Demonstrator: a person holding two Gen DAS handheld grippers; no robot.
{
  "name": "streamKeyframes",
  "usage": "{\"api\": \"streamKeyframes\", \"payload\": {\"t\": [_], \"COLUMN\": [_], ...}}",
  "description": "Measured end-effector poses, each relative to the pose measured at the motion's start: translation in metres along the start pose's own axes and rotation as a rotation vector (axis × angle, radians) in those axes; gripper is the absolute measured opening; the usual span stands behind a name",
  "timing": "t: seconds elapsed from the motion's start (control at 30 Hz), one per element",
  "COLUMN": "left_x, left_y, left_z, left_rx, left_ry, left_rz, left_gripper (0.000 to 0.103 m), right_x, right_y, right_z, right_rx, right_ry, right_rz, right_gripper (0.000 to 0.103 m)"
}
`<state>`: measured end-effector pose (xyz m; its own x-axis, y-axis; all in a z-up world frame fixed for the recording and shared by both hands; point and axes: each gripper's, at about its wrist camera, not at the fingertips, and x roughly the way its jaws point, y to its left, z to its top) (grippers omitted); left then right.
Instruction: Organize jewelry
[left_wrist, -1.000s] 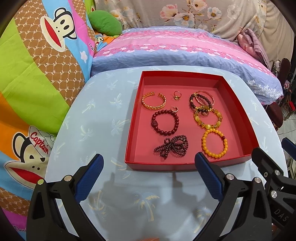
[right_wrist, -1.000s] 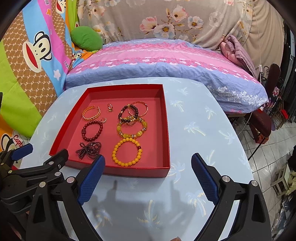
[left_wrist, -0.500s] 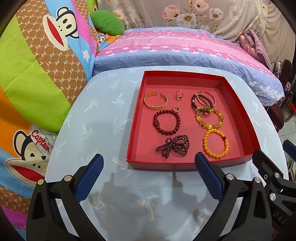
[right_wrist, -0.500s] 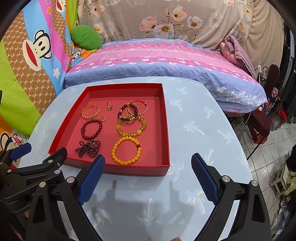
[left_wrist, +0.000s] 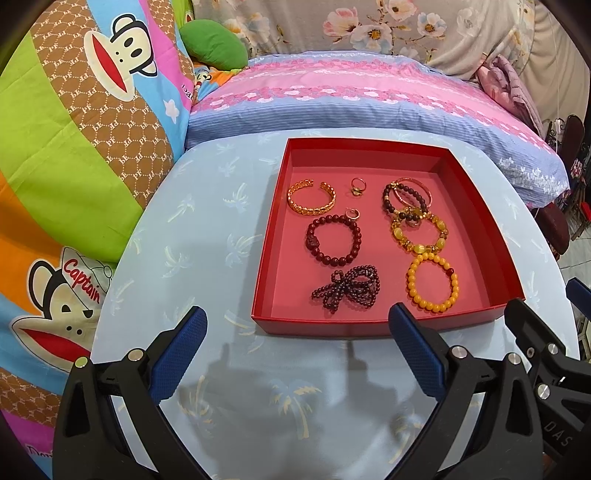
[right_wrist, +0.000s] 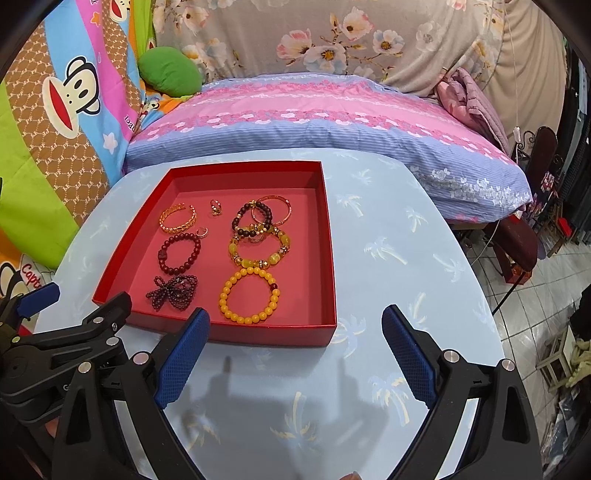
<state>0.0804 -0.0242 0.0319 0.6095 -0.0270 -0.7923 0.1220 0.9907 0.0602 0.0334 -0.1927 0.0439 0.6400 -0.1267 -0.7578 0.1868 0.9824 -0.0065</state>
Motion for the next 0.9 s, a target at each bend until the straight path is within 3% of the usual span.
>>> {"api": "streamKeyframes", "payload": {"t": [0.9], "left_x": [0.0003], "left_y": [0.0003], "left_z": [-0.0026], "left_rx": [0.006], "left_ry": [0.000], "left_rz": [-0.001], "left_gripper": [0.093], "right_x": [0.0001], "right_y": [-0.0009], "right_z": [0.0004], "right_rx": [0.000], "right_ry": [0.001], "right_rz": [0.000], "right_gripper": [0.090]}}
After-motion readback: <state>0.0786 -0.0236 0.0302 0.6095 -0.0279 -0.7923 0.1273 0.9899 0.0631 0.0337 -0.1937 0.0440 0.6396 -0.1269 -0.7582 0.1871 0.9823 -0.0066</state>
